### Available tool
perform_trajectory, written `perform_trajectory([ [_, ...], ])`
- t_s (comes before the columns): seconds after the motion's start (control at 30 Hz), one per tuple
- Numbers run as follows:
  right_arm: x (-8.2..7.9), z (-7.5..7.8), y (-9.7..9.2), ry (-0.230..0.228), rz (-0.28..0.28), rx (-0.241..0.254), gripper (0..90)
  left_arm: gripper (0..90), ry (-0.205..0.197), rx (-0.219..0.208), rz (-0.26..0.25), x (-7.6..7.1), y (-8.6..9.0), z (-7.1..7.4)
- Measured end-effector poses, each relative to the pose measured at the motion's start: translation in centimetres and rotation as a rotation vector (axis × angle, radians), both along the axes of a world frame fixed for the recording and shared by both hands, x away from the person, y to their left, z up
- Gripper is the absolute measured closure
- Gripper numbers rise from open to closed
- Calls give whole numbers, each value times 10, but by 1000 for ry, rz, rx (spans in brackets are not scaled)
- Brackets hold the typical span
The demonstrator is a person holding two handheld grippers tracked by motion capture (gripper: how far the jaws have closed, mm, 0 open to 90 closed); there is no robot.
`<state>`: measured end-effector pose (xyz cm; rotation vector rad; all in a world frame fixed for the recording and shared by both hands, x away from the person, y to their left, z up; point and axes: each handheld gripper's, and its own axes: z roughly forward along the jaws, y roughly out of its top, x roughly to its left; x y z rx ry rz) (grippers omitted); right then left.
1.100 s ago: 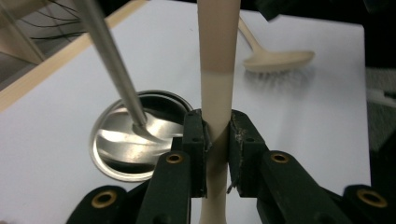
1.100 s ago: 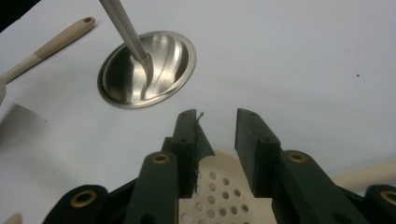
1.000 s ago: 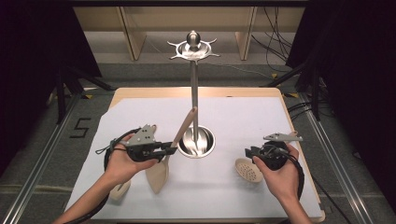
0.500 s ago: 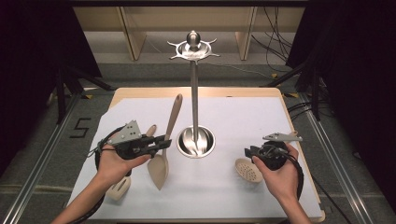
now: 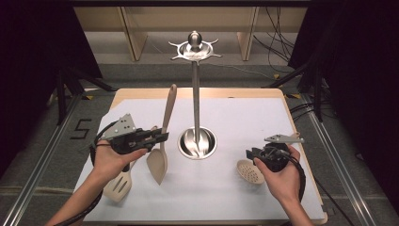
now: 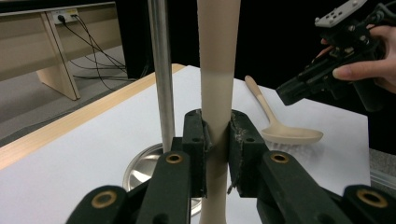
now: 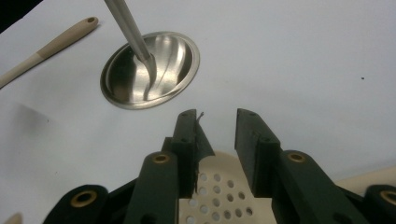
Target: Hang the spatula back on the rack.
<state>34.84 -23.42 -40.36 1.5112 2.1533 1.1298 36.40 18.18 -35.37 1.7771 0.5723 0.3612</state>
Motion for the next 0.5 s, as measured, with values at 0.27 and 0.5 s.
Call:
perform_trajectory([
  [0.27, 2, -2, -1, -25, 17, -14, 699, 780, -10, -30, 7, 3, 4, 8],
  [0.5, 0, -1, 2, -19, 1, 20, 700, 779, -19, -43, 17, 7, 8, 14],
])
